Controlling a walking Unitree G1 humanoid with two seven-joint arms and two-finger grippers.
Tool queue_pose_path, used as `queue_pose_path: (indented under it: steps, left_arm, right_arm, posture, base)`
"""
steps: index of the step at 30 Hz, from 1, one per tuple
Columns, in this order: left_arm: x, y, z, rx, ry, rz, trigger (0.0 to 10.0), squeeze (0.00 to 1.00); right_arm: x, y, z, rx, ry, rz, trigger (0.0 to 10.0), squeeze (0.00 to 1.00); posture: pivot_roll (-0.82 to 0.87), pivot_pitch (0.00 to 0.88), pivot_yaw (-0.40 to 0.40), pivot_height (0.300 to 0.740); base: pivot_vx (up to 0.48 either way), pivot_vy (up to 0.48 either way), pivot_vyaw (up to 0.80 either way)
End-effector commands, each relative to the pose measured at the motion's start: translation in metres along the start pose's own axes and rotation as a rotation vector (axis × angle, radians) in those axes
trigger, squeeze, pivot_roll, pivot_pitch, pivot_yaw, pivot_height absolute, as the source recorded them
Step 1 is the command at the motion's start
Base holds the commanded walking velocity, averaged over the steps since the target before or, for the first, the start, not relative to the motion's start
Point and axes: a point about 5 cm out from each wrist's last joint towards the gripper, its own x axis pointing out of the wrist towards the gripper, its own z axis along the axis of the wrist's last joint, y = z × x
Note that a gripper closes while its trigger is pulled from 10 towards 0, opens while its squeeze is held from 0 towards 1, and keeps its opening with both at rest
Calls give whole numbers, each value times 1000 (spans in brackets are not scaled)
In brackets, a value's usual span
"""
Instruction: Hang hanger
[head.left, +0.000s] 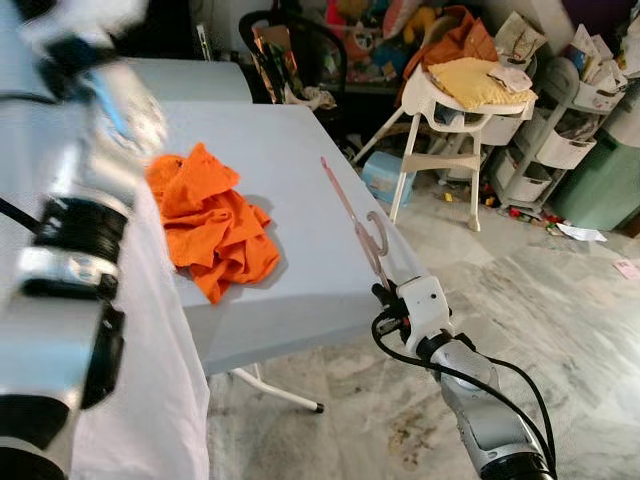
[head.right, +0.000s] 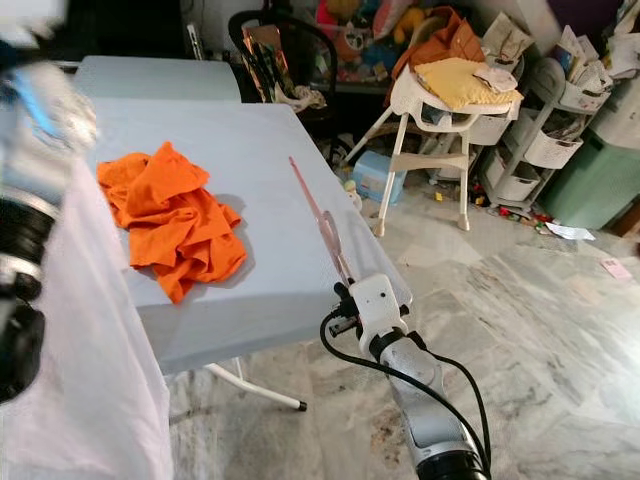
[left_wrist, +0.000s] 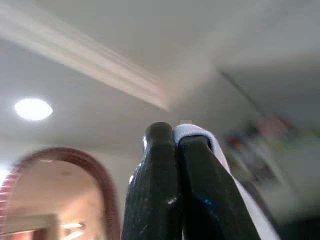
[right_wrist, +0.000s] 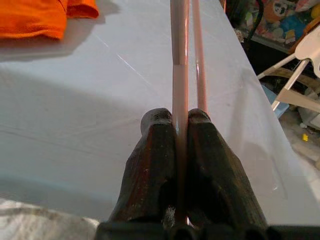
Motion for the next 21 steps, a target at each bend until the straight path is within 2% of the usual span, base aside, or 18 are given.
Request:
queue_pose_path:
  steps: [1,2,3,4,6,7,9,10,11,13,18,19,20,21]
  left_arm:
    - [-30,-10,-20,28,79,-89,10000,0]
    - [-55,-14,-33,52,136,-160,10000,0]
    - [-66,-16,-39,70,162,-190,10000,0]
    - [-87,-18,-49,72,222,-249,10000,0]
    - [-107,-16,-59,87,269,-297,10000,0]
    - [-107,-16,-59,87,269,-297,10000,0]
    - [-130,-13,-75,88,376,-348,10000,0]
    - [-130,-13,-75,88,376,-348,10000,0]
    - [-137,-11,-80,86,413,-367,10000,0]
    - [-142,-9,-86,77,459,-390,10000,0]
    - [-150,-10,-87,-92,584,-432,10000,0]
    - [-157,-9,-89,-129,634,-425,10000,1000]
    - [-163,-7,-91,-131,672,-424,10000,1000]
    - [-163,-7,-91,-131,672,-424,10000,1000]
  right_arm:
    - [-5,5,-17,27,78,20,10000,0]
    - [-6,4,-17,27,80,20,10000,0]
    - [-6,4,-18,27,81,20,10000,0]
    - [-7,3,-19,27,85,20,10000,0]
    - [-7,3,-19,25,87,22,10000,0]
    - [-7,3,-19,25,87,22,10000,0]
    - [-6,3,-19,23,89,27,10000,0]
    - [-6,3,-19,23,89,27,10000,0]
    - [-5,3,-18,21,90,30,10000,0]
    - [-4,3,-18,20,89,34,10000,0]
    - [-3,3,-17,16,88,38,10000,0]
    - [-3,2,-17,16,88,38,10000,0]
    - [-4,2,-17,16,88,38,10000,0]
    - [-4,2,-17,16,88,38,10000,0]
  posture:
    - [-21,0,-106,740]
    - [-17,0,-111,740]
    - [-17,0,-111,740]
    - [-12,0,-114,740]
    - [-10,0,-118,740]
    - [-10,0,-118,740]
    - [-2,0,-122,740]
    - [-2,0,-122,740]
    - [1,0,-126,740]
    - [4,0,-127,740]
    - [7,0,-126,740]
    - [6,0,-124,740]
    - [5,0,-122,740]
    - [5,0,-122,740]
  base:
    - [0,0,0]
    - [0,0,0]
    - [0,0,0]
    - [0,0,0]
    - [0,0,0]
    - [0,0,0]
    - [0,0,0]
    - [0,0,0]
    - [0,0,0]
    - [0,0,0]
    - [0,0,0]
    - [0,0,0]
    - [0,0,0]
    - [0,0,0]
